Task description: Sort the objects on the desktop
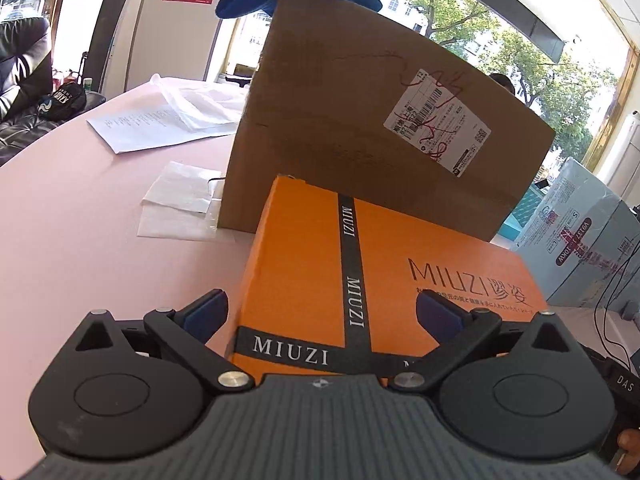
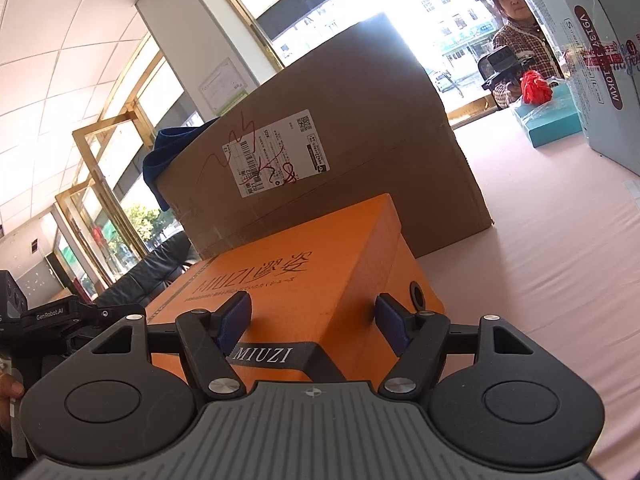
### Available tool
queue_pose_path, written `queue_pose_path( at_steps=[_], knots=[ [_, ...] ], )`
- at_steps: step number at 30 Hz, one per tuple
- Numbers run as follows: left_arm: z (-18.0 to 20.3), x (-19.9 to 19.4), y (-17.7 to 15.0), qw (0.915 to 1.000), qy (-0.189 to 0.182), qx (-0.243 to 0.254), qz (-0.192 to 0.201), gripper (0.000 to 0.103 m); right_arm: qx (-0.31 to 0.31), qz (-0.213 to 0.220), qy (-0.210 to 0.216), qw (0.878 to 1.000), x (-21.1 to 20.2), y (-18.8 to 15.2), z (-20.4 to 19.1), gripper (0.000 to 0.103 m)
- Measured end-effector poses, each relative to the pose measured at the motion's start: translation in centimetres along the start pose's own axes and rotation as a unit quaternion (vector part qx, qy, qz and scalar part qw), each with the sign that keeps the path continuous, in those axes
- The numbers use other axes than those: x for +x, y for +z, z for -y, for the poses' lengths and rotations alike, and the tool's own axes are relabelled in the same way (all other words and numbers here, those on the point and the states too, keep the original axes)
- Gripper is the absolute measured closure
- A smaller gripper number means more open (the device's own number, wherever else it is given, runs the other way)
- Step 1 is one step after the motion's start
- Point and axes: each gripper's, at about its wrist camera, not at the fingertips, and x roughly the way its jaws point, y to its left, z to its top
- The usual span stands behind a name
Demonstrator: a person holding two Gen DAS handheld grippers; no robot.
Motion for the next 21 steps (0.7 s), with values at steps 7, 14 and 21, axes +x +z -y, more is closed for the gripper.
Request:
queue_pose_path(
  at_steps=[7, 14, 21],
  knots=[
    [-1.7, 1.5, -0.5, 0.9994, 0.028, -0.014, -0.011, 0.001, -0.044, 0.0, -0.023, 0.999, 0.2, -0.8, -1.2, 0.031],
    [-1.9, 2.3, -0.8, 0.9995, 0.026, -0.018, -0.007, 0.0, -0.002, -0.024, -0.022, 0.999, 0.9, -0.8, 0.0, 0.034],
    [-4.5, 3.2, -1.3, 0.995, -0.035, -0.09, -0.024, 0.0, 0.059, -0.049, -0.007, 0.997, 1.3, -0.6, 1.6, 0.024]
  ],
)
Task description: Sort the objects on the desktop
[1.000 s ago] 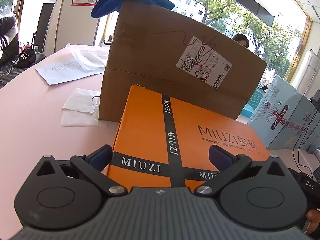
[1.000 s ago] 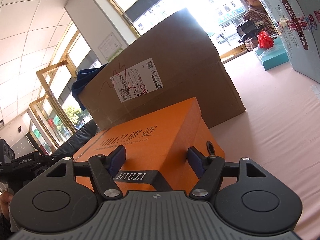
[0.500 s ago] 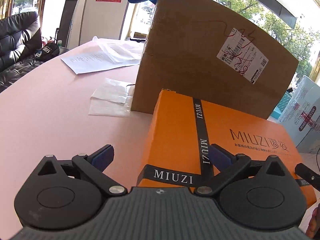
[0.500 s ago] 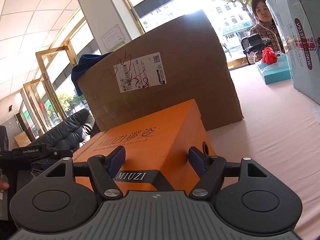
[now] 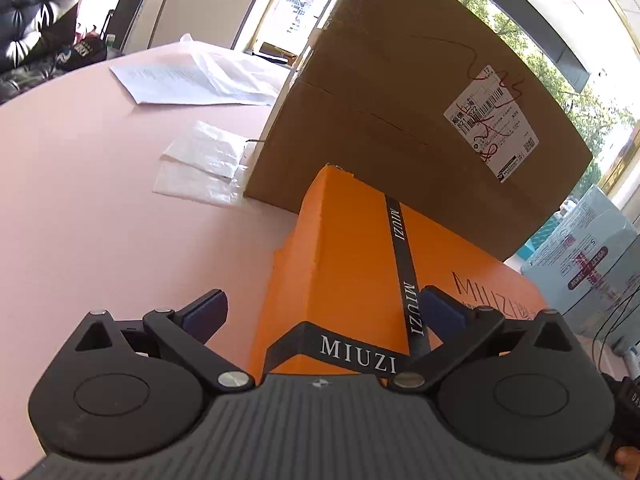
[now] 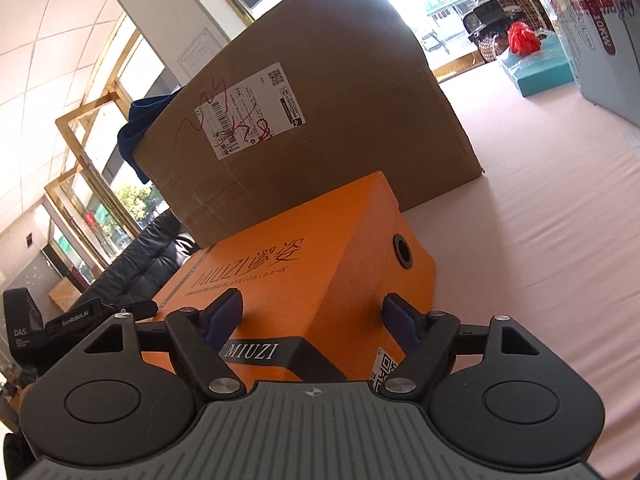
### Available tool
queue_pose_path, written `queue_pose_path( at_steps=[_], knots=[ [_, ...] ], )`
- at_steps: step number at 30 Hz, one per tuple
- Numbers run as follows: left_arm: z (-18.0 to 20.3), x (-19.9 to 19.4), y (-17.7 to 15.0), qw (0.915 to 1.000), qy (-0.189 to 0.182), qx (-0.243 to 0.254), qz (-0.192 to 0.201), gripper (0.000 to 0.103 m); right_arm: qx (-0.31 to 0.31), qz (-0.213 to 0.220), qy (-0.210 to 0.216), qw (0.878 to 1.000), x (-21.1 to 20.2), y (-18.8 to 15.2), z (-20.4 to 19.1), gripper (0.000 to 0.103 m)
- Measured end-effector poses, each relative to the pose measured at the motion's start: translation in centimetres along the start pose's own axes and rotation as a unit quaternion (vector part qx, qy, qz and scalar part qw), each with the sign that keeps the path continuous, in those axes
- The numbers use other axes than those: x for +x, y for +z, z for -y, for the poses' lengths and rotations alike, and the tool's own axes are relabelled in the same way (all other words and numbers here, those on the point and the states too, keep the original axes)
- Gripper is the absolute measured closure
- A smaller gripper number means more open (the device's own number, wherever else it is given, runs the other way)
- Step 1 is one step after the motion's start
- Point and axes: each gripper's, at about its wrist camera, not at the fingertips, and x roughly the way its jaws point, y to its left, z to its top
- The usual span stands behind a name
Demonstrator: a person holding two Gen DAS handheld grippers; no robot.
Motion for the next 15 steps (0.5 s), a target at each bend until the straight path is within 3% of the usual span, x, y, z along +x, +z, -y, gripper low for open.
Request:
queue_pose_path(
  at_steps=[6, 11, 15],
  knots=[
    [-1.0, 0.5, 0.3, 0.995, -0.055, -0.061, -0.057, 0.0, 0.051, -0.023, 0.014, 0.998, 0.4, 0.4, 1.3, 0.019],
    [0.6, 0.9, 0.3, 0.9967, -0.035, -0.022, -0.07, 0.0, 0.082, -0.027, 0.04, 0.995, 0.3, 0.8, 1.4, 0.008],
    [0.8, 0.7, 0.1, 0.9973, -0.027, -0.015, -0.067, 0.0, 0.039, -0.053, 0.016, 0.998, 0.9, 1.0, 0.1, 0.007]
  ],
)
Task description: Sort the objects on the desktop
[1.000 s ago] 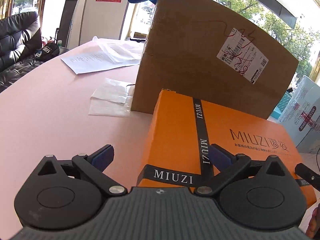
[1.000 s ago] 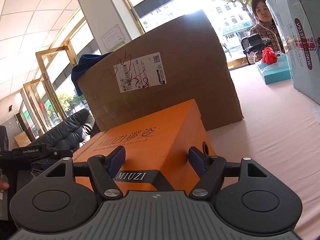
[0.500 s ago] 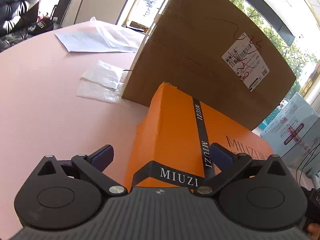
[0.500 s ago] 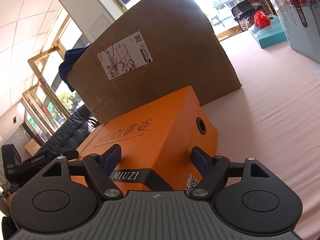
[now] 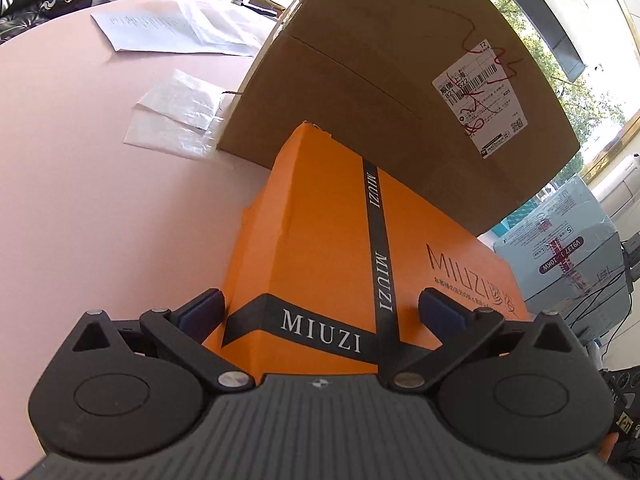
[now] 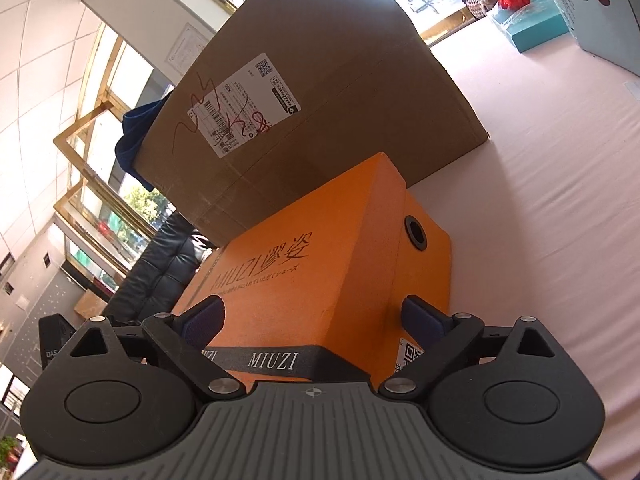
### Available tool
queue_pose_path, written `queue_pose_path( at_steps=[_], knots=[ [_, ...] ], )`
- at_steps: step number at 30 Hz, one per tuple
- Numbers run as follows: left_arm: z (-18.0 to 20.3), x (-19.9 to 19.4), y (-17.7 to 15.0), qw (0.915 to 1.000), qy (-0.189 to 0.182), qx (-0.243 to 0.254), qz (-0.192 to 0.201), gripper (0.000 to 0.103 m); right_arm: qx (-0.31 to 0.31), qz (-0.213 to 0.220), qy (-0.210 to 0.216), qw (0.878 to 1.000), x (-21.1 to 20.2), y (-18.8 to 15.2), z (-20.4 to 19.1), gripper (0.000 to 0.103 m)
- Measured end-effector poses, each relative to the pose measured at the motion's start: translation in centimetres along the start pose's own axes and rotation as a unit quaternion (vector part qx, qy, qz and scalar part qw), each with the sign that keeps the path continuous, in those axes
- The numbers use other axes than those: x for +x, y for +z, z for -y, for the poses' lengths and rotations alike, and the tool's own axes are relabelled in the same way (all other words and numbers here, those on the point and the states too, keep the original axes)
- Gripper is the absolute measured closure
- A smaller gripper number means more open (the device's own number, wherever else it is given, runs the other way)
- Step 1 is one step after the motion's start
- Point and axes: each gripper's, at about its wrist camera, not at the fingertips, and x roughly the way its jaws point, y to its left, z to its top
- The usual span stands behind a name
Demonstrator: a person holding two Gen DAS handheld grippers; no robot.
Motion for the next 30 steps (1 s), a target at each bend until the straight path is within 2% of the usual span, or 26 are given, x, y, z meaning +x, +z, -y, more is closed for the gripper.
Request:
queue_pose_path(
  at_steps=[2, 3, 4, 5, 6, 8, 10, 18, 22, 23, 25, 26, 30],
  knots=[
    [0.5, -0.5, -0.2, 0.9998, 0.012, 0.014, 0.013, 0.003, -0.006, -0.003, -0.011, 1.0, 0.2, -0.2, -0.4, 0.01],
    [0.9, -0.8, -0.3, 0.9993, 0.019, 0.023, 0.021, 0.009, -0.008, -0.005, -0.009, 1.0, 0.5, -0.4, -0.8, 0.019],
    [1.2, -1.1, -0.4, 0.9987, 0.026, 0.032, 0.029, 0.016, -0.011, -0.008, -0.008, 1.0, 0.8, -0.5, -1.3, 0.022],
    [1.4, -1.5, -0.5, 0.998, 0.033, 0.039, 0.037, 0.019, -0.013, -0.01, -0.006, 1.0, 1.1, -0.6, -1.7, 0.027],
    [1.4, -1.7, -0.5, 0.9979, 0.035, 0.039, 0.039, 0.023, -0.016, -0.012, -0.005, 1.0, 1.4, -0.7, -2.2, 0.037],
    [1.0, -2.1, -0.4, 0.9981, 0.034, 0.032, 0.042, 0.027, -0.021, -0.017, -0.002, 1.0, 1.9, -0.9, -3.0, 0.044],
    [0.4, -2.5, -0.4, 0.9984, 0.03, 0.022, 0.044, 0.03, -0.026, -0.022, 0.001, 0.999, 2.5, -1.1, -3.9, 0.046],
    [-2.9, -5.5, 0.1, 0.997, 0.05, 0.008, 0.058, 0.032, -0.046, -0.041, 0.012, 0.998, 4.8, -2.0, -7.5, 0.048],
    [-4.8, -7.9, 0.4, 0.9919, 0.091, 0.016, 0.087, 0.033, -0.055, -0.05, 0.018, 0.997, 6.0, -2.4, -9.3, 0.048],
    [-5.3, -8.7, 0.5, 0.9894, 0.107, 0.02, 0.096, 0.035, -0.058, -0.052, 0.019, 0.997, 6.3, -2.5, -9.7, 0.049],
    [-6.1, -10.2, 0.8, 0.9831, 0.142, 0.026, 0.113, 0.046, -0.063, -0.057, 0.022, 0.996, 6.8, -2.8, -10.6, 0.049],
    [-6.7, -11.0, 1.0, 0.9802, 0.157, 0.026, 0.118, 0.047, -0.065, -0.059, 0.024, 0.996, 7.1, -2.9, -11.0, 0.049],
    [-10.0, -13.6, 1.4, 0.9735, 0.18, -0.002, 0.141, 0.048, -0.075, -0.069, 0.029, 0.994, 8.3, -3.3, -12.8, 0.05]
  ],
)
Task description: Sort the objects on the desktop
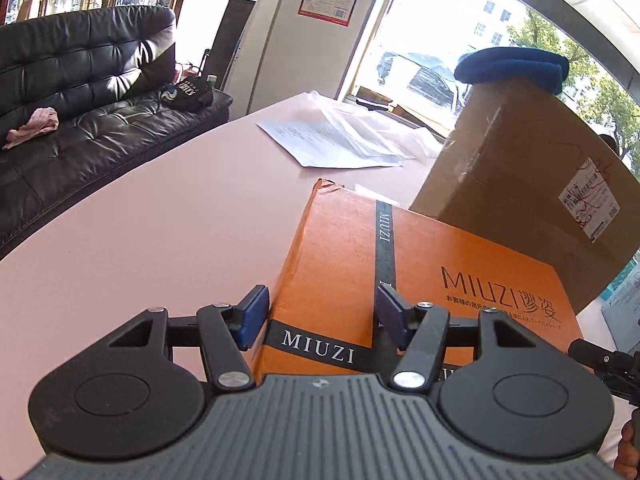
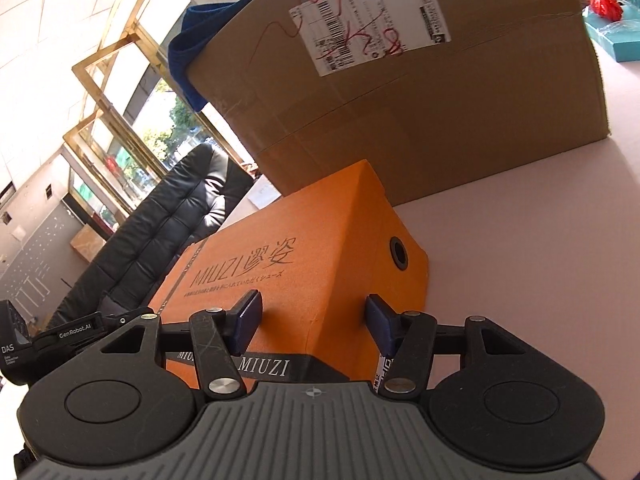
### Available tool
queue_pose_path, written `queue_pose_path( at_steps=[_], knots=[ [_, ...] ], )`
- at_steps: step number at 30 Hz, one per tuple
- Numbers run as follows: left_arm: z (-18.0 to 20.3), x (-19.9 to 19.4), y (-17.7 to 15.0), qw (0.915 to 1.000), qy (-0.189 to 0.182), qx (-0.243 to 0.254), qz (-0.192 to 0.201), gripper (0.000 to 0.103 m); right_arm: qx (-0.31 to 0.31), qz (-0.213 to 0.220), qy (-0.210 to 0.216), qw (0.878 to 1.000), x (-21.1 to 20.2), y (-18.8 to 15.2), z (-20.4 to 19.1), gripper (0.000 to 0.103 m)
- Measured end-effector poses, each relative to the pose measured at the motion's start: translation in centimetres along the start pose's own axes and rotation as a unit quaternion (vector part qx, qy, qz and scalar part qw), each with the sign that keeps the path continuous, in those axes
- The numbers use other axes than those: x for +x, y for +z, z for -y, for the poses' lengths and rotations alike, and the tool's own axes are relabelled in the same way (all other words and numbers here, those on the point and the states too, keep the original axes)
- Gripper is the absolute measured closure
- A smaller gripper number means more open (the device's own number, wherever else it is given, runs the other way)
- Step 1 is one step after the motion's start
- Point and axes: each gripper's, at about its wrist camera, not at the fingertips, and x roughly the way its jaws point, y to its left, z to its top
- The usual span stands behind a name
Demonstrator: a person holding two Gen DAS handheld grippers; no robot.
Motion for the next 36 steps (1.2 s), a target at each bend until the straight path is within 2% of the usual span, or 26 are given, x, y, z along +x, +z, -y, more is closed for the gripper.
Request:
queue_pose_path(
  at_steps=[3, 5, 9, 15, 17, 18, 20, 21, 22, 23, 24, 27, 30, 33, 36],
  knots=[
    [-2.4, -0.8, 0.4, 0.9994, 0.025, -0.02, 0.014, 0.049, -0.008, -0.007, 0.005, 1.0, 1.0, -0.1, -1.3, 0.05],
    [-4.0, -1.4, 0.6, 0.9984, 0.041, -0.032, 0.023, 0.049, -0.017, -0.014, 0.015, 1.0, 3.9, 0.1, -0.9, 0.05],
    [-6.8, -2.2, 0.9, 0.9964, 0.059, -0.05, 0.034, 0.049, -0.03, -0.023, 0.031, 0.999, 6.6, -0.4, -3.2, 0.05],
    [-7.7, -2.7, 1.1, 0.9955, 0.072, -0.049, 0.037, 0.049, -0.039, -0.027, 0.04, 0.998, 8.7, -0.7, -5.2, 0.05],
    [-7.3, -3.0, 1.1, 0.9954, 0.077, -0.046, 0.035, 0.049, -0.039, -0.013, 0.029, 0.999, 7.9, -0.7, -4.8, 0.05],
    [-7.1, -3.2, 1.2, 0.9953, 0.077, -0.046, 0.037, 0.045, -0.038, -0.001, 0.02, 0.999, 7.1, -0.7, -4.3, 0.049],
    [-6.3, -4.0, 1.2, 0.9952, 0.07, -0.047, 0.051, 0.022, -0.036, 0.022, 0.0, 0.999, 5.6, -0.6, -3.4, 0.05],
    [-5.8, -4.6, 1.2, 0.9949, 0.065, -0.047, 0.061, 0.011, -0.035, 0.033, -0.01, 0.999, 4.8, -0.5, -2.9, 0.041],
    [-4.9, -5.3, 1.2, 0.9942, 0.061, -0.043, 0.077, 0.009, -0.034, 0.045, -0.019, 0.998, 4.0, -0.5, -2.4, 0.032],
    [-4.2, -5.7, 1.2, 0.9938, 0.057, -0.039, 0.087, 0.006, -0.033, 0.056, -0.029, 0.997, 3.3, -0.4, -2.0, 0.011],
    [-3.1, -6.1, 1.1, 0.9935, 0.051, -0.033, 0.096, 0.0, -0.032, 0.068, -0.039, 0.996, 2.5, -0.4, -1.5, 0.001],
    [1.1, -6.8, 0.8, 0.9942, 0.024, -0.004, 0.105, 0.0, -0.029, 0.102, -0.068, 0.992, 0.1, -0.2, -0.1, 0.0],
    [7.3, -6.8, 0.1, 0.9939, -0.004, 0.049, 0.099, 0.0, -0.026, 0.136, -0.097, 0.986, -2.2, -0.1, 1.3, 0.0],
    [14.4, -6.0, -1.5, 0.9882, -0.027, 0.111, 0.103, 0.0, -0.023, 0.17, -0.126, 0.977, -4.5, 0.0, 2.7, 0.0],
    [21.4, -3.6, -3.5, 0.9816, -0.055, 0.161, 0.087, 0.0, -0.02, 0.204, -0.154, 0.967, -6.9, 0.2, 4.2, 0.0]
  ],
)
